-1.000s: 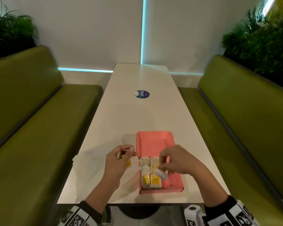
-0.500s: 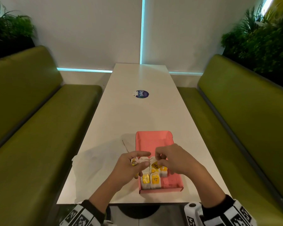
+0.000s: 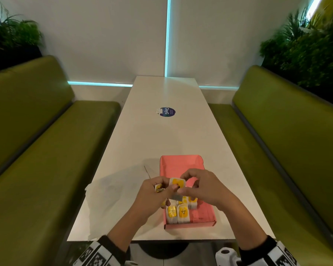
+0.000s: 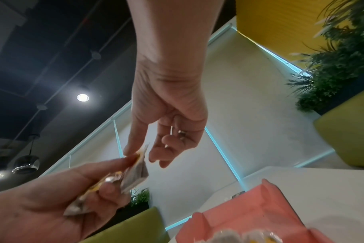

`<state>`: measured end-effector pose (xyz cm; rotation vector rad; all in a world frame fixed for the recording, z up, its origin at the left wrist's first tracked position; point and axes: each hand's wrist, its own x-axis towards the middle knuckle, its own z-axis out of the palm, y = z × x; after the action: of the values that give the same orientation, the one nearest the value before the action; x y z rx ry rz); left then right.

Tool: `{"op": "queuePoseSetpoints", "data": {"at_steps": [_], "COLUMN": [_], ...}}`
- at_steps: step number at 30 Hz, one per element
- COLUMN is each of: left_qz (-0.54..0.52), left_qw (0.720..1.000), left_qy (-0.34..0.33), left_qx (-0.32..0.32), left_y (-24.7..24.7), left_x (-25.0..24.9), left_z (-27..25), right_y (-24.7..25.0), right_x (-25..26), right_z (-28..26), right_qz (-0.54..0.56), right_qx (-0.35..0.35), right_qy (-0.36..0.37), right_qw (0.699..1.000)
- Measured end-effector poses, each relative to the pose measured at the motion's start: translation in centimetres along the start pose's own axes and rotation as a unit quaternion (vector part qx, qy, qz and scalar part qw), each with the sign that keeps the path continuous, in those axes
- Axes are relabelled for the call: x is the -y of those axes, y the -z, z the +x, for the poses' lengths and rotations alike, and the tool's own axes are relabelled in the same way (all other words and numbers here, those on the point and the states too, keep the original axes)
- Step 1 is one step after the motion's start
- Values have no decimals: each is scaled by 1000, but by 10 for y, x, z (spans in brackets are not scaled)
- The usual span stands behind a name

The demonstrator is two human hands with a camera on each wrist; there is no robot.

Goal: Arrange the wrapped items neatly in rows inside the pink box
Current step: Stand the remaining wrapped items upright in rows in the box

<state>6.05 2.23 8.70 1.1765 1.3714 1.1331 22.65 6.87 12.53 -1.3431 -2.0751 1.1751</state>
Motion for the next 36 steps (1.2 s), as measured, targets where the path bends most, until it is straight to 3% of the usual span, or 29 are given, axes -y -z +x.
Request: {"op": "queuePoseSetpoints", "data": {"at_steps": [8,15,20,22,25,30,36], "left_qz": [-27,1,-17,-38,-45,4,105], "left_qw": [998,999,1000,999,998,995,966], "left_qy": [5,35,19,8,-21,-98,-238], "left_qx": [-57,24,-7,9,49,21,3], "left_y": [-2,4,8,8,6,4,1], "left_x": [1,0,-2,-4,-4,6,17], "left_z": [1,-2,-2,-3,-7,-5,-3], "right_y": [-14,-15,-13,-13,-14,-19,-25], "right_x": [-11,-11,-13,-14,-14,-12,-9], "right_z": [3,5,5,5,7,9,7], "right_qz": [122,164,210,243,286,368,351], "right_qx": [-39,-52,-67,-72,-66,-65,-72], "right_qy": [-31,-49,-65,-73,-86,-120,-106], "right_qw": [991,984,973,965,952,920,928]}}
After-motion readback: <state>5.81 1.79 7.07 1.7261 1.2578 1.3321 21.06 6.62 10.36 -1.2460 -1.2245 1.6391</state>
